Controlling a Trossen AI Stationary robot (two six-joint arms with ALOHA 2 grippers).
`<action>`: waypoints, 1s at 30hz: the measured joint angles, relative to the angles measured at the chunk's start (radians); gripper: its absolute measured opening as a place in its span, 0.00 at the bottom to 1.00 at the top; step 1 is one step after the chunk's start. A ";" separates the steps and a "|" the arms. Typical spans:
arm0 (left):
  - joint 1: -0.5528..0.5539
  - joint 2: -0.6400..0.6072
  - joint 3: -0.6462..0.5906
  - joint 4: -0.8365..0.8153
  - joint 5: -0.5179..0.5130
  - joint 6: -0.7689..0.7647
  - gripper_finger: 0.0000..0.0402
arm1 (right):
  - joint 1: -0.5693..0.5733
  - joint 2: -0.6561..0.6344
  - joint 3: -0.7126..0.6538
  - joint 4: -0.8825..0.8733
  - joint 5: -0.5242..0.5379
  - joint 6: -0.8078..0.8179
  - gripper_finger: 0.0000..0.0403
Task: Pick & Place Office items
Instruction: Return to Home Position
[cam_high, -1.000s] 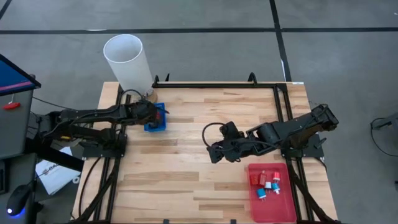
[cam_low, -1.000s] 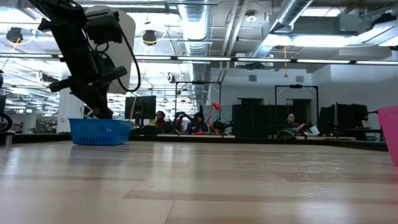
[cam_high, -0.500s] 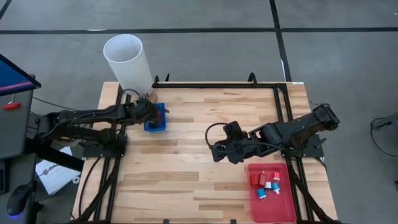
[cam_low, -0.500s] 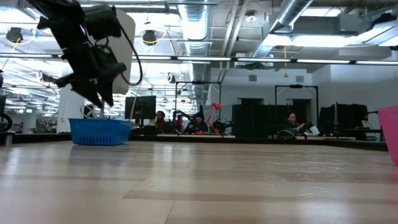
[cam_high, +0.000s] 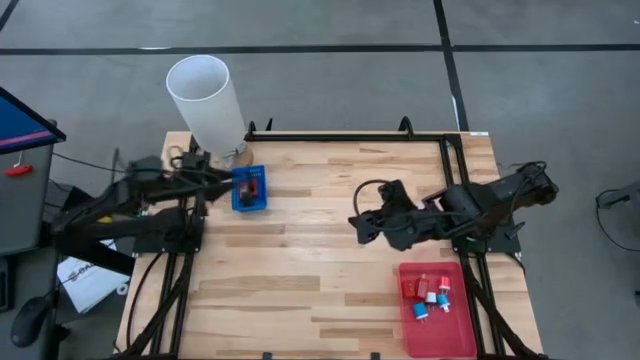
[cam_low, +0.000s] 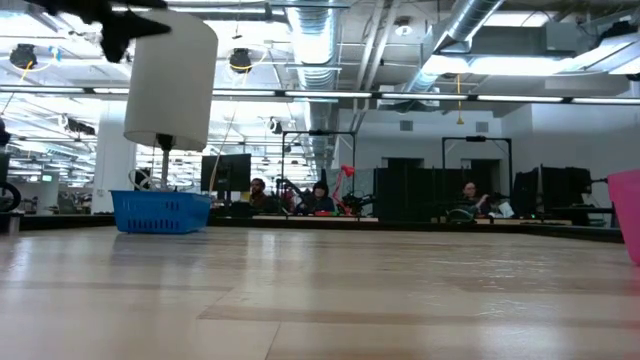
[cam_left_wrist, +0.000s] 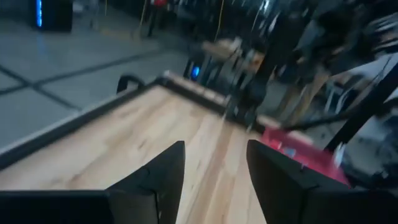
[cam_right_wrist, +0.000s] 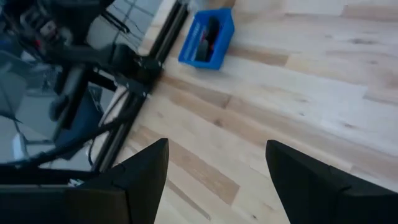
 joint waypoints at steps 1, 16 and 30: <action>0.000 -0.031 0.000 -0.003 0.003 -0.004 0.42 | -0.004 -0.007 0.000 -0.001 0.011 -0.001 0.65; -0.026 -0.342 -0.224 0.296 0.039 0.066 0.36 | -0.049 -0.096 0.000 0.076 0.085 -0.046 0.65; -0.109 -0.298 -0.576 0.714 0.078 0.116 0.24 | -0.058 -0.107 0.002 0.273 0.082 -0.230 0.65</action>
